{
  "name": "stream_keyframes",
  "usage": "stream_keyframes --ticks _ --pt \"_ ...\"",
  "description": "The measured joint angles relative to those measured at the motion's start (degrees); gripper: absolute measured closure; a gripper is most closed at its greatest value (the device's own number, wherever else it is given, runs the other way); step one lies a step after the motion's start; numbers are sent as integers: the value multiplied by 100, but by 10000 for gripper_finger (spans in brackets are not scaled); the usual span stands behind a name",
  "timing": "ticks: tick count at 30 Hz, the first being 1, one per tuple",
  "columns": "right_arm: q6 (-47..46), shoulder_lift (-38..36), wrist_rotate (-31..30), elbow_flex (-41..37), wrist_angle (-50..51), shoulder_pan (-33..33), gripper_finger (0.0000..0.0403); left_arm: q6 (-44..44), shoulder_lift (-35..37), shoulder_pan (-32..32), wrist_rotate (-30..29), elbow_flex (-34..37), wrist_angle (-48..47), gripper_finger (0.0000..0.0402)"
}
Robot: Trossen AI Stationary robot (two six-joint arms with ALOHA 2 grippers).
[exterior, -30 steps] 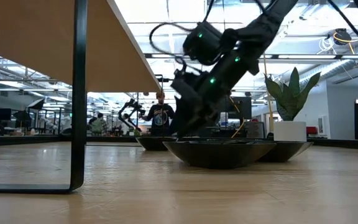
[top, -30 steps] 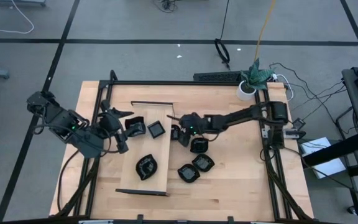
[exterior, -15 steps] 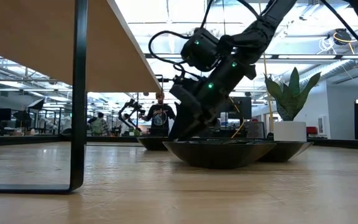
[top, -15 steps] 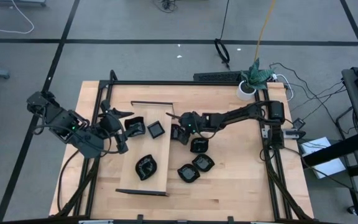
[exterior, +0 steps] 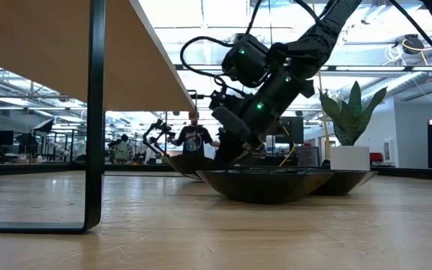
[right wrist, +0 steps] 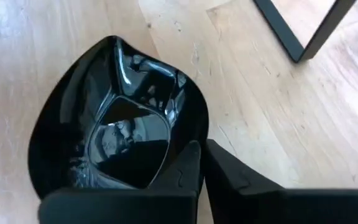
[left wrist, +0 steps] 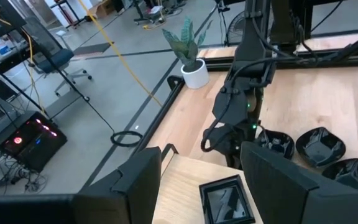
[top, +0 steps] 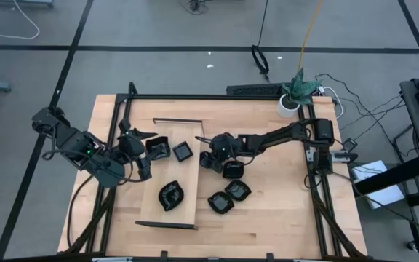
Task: Pick & Place Mini shaped plates
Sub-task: Stack the leaf shaped plate on top of the leaf shaped plate on the shelf
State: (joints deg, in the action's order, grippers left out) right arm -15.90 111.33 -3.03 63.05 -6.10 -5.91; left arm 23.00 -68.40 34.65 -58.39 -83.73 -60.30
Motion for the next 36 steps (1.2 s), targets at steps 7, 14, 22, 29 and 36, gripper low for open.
stream_keyframes --ticks 7,14,22,29,36 --pt "432 -428 -46 -9 162 62 403 -5 4 0 -24 5 60 176" --pt "940 -1352 -1448 -9 722 439 403 22 6 0 1 5 57 176" --pt "1396 -2485 -3847 -9 1230 1206 403 290 -27 -32 91 5 63 176" --pt "2683 -2752 -5166 -9 -33 1784 403 167 -446 -222 63 5 414 176" --pt "5004 -2706 -5128 -249 -3123 1795 403 -613 -1036 -372 -778 5 1345 176"
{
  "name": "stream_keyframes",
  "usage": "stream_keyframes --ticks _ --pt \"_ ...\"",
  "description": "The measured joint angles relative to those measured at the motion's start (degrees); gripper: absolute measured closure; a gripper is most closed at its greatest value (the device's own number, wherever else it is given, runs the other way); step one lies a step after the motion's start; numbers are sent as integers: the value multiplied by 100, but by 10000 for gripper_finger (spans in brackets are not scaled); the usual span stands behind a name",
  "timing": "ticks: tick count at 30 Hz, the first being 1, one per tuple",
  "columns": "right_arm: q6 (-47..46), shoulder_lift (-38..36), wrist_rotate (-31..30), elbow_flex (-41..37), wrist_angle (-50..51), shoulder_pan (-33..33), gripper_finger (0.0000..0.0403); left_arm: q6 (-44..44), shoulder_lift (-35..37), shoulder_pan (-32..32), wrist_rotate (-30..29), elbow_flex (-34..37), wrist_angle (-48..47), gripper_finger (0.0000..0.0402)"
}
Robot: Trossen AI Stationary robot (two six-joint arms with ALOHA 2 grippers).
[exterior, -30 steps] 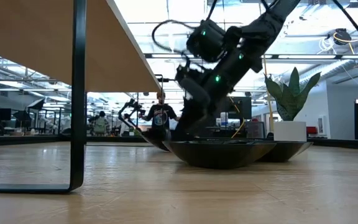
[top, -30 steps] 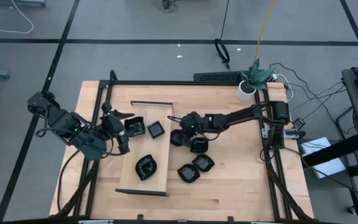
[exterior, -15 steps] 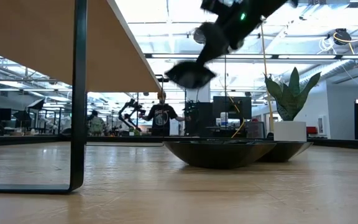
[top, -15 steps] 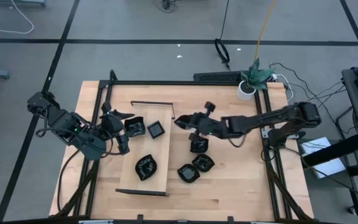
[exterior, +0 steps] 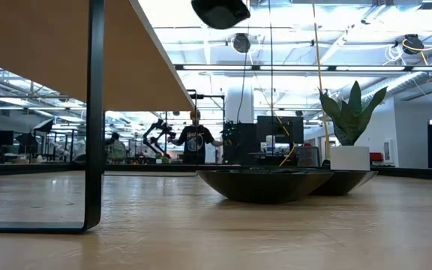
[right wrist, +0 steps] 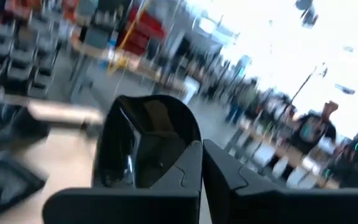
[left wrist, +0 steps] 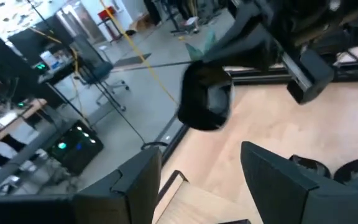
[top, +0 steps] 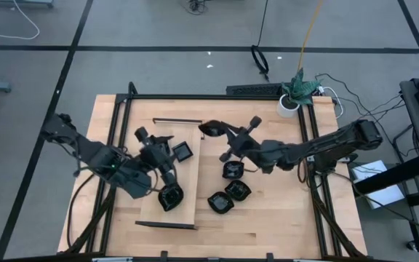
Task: Pick & Place Mini shaped plates
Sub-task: Stack the leaf shaped plate on top of the leaf shaped plate on the shelf
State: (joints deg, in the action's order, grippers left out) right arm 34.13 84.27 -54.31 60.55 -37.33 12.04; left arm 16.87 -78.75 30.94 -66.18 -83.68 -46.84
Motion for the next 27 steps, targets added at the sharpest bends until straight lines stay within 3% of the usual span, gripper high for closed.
stream_keyframes --ticks 4,7,10,14,21,27 --pt "989 2 674 -575 -2165 -46 403 169 -173 -194 255 0 129 176" --pt "1565 2 804 -994 -3325 -24 403 8 -241 -394 1065 32 490 176" --pt "1994 -1 775 -1311 -4020 26 403 -717 -237 -637 2473 239 1200 176" --pt "2317 -26 558 -1488 -4392 155 403 -1390 -188 -1199 4521 557 2031 176" --pt "3049 -31 262 -1488 -4697 322 403 -1715 55 -2654 5352 1411 3452 176" --pt "3717 -33 49 -1488 -5079 297 403 -1560 431 -3962 7714 2713 6384 176"
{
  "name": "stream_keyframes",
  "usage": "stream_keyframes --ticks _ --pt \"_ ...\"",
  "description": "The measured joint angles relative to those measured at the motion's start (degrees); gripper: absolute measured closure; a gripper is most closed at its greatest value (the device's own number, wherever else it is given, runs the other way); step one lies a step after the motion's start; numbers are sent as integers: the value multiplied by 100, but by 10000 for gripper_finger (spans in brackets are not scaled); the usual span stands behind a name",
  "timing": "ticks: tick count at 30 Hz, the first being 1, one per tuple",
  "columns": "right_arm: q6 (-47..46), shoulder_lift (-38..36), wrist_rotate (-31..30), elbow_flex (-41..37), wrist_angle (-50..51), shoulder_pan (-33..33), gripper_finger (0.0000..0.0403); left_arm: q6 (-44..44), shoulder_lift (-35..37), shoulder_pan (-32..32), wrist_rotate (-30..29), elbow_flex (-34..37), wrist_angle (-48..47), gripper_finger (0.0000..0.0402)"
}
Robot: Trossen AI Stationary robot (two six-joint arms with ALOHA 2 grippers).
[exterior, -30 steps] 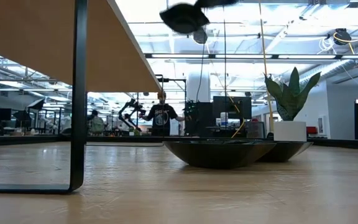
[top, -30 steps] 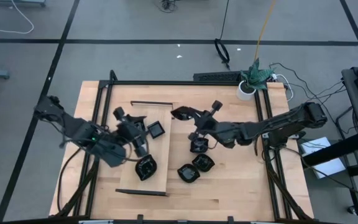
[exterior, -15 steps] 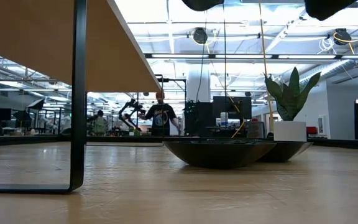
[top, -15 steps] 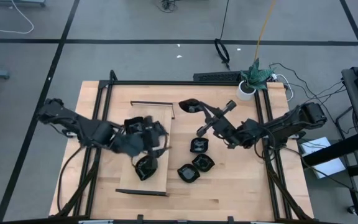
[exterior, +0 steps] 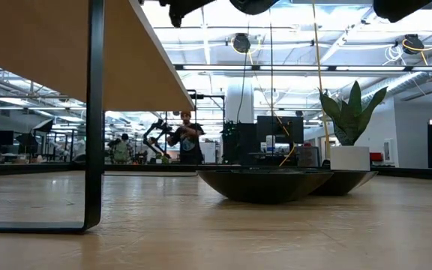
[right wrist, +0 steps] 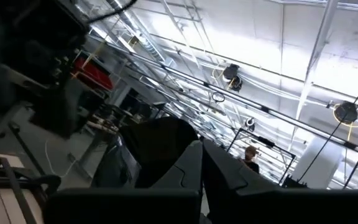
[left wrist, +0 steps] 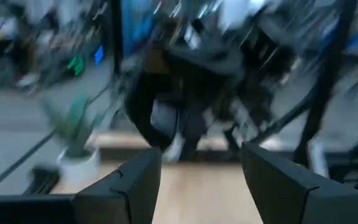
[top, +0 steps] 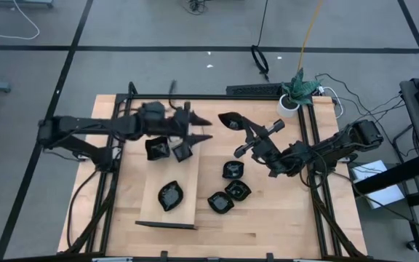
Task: Pick & Place Mini shaped plates
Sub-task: Stack the leaf shaped plate on top of the leaf shaped plate on the shelf
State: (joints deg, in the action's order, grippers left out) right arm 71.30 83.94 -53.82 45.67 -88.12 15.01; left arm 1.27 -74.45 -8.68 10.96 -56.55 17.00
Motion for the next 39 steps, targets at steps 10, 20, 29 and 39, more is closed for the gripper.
stream_keyframes --ticks 10,20,29,39 --pt "-244 4 713 15 -16 -188 403 1288 -106 -599 -142 883 1936 176" --pt "-1019 7 914 18 486 -526 403 791 -150 228 -1214 868 2237 176" --pt "-1132 6 1052 20 496 -530 403 743 -567 445 -1458 630 2250 176" --pt "-1027 4 877 22 609 -519 403 525 -936 443 -2146 281 2171 176"
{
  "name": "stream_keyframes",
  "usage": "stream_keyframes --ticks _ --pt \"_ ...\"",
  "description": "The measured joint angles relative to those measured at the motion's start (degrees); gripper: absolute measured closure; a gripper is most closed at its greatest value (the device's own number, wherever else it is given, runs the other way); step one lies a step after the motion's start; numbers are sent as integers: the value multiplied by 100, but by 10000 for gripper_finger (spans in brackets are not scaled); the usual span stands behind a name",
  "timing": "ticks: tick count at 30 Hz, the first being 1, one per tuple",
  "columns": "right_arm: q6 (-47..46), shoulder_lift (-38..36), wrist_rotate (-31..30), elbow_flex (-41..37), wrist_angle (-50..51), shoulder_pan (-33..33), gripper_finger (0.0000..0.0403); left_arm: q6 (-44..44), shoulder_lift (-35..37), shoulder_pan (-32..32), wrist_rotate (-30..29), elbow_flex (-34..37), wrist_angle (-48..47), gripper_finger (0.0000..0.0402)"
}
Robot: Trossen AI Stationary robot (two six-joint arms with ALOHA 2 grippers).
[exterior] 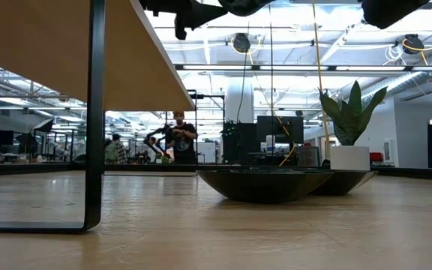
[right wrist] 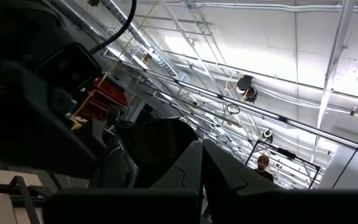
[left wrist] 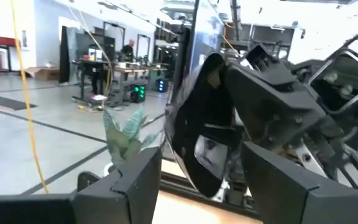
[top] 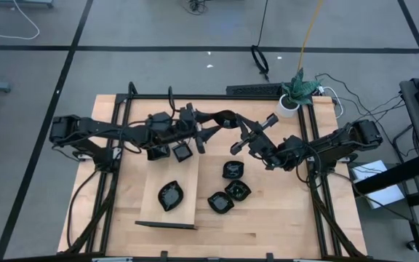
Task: Pick & Place Mini shaped plates
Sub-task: Stack the leaf shaped plate on top of the leaf shaped plate on the shelf
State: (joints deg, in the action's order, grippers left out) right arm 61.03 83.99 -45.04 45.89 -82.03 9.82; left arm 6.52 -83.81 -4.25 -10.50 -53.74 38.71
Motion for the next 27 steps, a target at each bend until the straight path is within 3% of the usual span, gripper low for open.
stream_keyframes --ticks 4,7,10,15,20,27 --pt "25 0 2 0 1 0 403 3 0 0 -49 -6 36 178" --pt "1 0 9 1 2 0 403 170 4 2 -139 -6 54 200" --pt "-52 0 20 0 60 1 403 268 4 0 -296 -6 39 256" --pt "-119 -1 170 2 325 10 403 227 9 0 -274 -6 22 382" --pt "-549 -4 -318 7 863 152 388 -61 483 96 -343 -4 -488 396" --pt "-1498 2 -1427 6 2002 549 283 -304 1692 430 -864 -28 -2096 398"
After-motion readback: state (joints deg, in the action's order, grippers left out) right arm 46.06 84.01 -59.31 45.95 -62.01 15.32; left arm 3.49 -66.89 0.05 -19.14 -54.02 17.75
